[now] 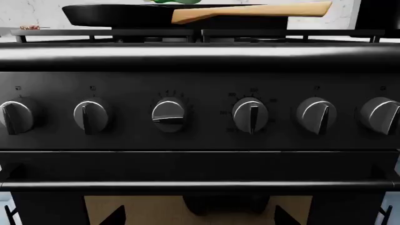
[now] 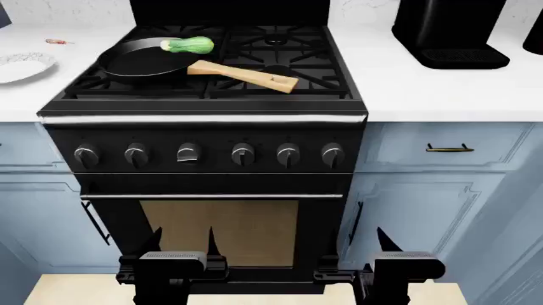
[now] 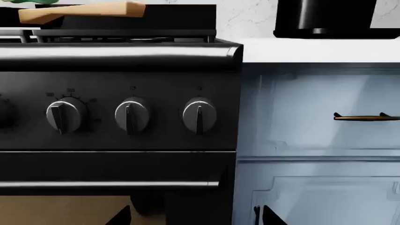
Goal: Pick up the pan and dump the vegetables in it onto the plate. Then return the pan to the stove.
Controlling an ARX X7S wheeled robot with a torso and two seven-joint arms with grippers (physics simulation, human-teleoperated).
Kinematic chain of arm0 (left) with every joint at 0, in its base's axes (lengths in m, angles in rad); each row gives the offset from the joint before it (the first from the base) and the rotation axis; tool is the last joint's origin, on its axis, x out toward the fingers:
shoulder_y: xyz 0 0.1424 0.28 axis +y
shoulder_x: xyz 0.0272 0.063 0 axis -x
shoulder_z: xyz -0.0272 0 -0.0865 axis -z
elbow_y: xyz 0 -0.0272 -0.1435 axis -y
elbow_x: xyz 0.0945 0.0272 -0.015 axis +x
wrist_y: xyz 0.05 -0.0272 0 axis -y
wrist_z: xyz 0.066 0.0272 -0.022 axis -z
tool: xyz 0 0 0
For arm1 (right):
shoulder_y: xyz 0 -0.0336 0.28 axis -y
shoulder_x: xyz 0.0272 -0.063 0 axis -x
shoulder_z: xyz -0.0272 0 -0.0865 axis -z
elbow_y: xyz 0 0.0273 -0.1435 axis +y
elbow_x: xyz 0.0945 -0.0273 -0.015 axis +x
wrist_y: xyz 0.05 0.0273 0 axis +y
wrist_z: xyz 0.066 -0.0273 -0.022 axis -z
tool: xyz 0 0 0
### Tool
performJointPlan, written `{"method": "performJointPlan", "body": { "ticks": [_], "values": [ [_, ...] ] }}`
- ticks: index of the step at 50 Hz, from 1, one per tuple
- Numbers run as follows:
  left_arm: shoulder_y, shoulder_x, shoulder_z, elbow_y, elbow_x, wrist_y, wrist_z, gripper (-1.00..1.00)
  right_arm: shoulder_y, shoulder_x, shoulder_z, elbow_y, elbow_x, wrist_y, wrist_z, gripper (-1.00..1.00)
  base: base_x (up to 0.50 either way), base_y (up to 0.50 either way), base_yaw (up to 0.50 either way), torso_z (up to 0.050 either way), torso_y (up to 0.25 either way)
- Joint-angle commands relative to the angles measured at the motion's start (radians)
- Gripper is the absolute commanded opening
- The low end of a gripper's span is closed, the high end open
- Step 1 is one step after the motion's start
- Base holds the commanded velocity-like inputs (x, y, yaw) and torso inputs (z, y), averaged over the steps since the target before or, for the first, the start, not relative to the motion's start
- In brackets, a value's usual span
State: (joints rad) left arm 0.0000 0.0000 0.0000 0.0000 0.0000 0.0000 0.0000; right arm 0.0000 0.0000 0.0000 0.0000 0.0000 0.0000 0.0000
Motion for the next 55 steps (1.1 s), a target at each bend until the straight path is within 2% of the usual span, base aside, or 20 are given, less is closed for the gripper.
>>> {"method": "performJointPlan", "body": {
  "ticks": [1,12,16,23,28,33,37,42,49,52,55],
  "values": [
    [-0.001,-0.016,0.018,-0.002,-0.015,0.001,-0.019,1.00,-0.002,0.016,-0.021,-0.003,0.014,0.001,0.019,1.00,0.00,0.00,0.00,0.000,0.000],
    [-0.004,-0.046,0.056,0.001,-0.047,-0.003,-0.053,1.00,-0.002,0.050,-0.065,-0.002,0.039,-0.005,0.047,1.00,0.00,0.00,0.00,0.000,0.000],
    [0.007,-0.048,0.014,0.226,-0.148,-0.092,-0.068,1.00,-0.001,0.056,-0.073,0.003,0.051,-0.007,0.052,1.00,0.00,0.00,0.00,0.000,0.000],
    [0.023,-0.083,-0.209,0.743,-0.494,-0.246,-0.172,1.00,0.000,0.069,-0.089,0.002,0.061,-0.002,0.059,1.00,0.00,0.00,0.00,0.000,0.000],
    [0.059,-0.123,-0.446,0.935,-0.756,-0.222,-0.290,1.00,-0.004,0.074,-0.099,-0.004,0.077,0.002,0.057,1.00,0.00,0.00,0.00,0.000,0.000],
    [0.124,-0.146,-0.665,1.003,-0.973,-0.097,-0.365,1.00,-0.003,0.081,-0.111,-0.002,0.082,0.004,0.058,1.00,0.00,0.00,0.00,0.000,0.000],
    [0.161,-0.146,-0.755,1.020,-1.072,-0.018,-0.401,1.00,-0.002,0.085,-0.117,-0.002,0.091,0.003,0.058,1.00,0.00,0.00,0.00,0.000,0.000],
    [0.199,-0.149,-0.805,1.028,-1.132,0.038,-0.410,1.00,0.000,0.089,-0.123,0.003,0.098,-0.002,0.062,1.00,0.00,0.00,0.00,0.000,0.000],
    [0.223,-0.149,-0.816,1.028,-1.152,0.072,-0.407,1.00,-0.003,0.096,-0.134,-0.024,0.112,0.016,0.072,1.00,0.00,0.00,0.00,0.000,0.000],
    [0.228,-0.151,-0.814,1.028,-1.151,0.082,-0.406,1.00,-0.009,0.104,-0.149,-0.122,0.111,0.067,0.080,1.00,0.00,0.00,0.00,0.000,0.000],
    [0.230,-0.155,-0.808,1.032,-1.150,0.086,-0.410,1.00,-0.012,0.122,-0.164,-0.322,0.107,0.208,0.100,1.00,0.00,0.00,0.00,0.000,0.000]
  ]
}}
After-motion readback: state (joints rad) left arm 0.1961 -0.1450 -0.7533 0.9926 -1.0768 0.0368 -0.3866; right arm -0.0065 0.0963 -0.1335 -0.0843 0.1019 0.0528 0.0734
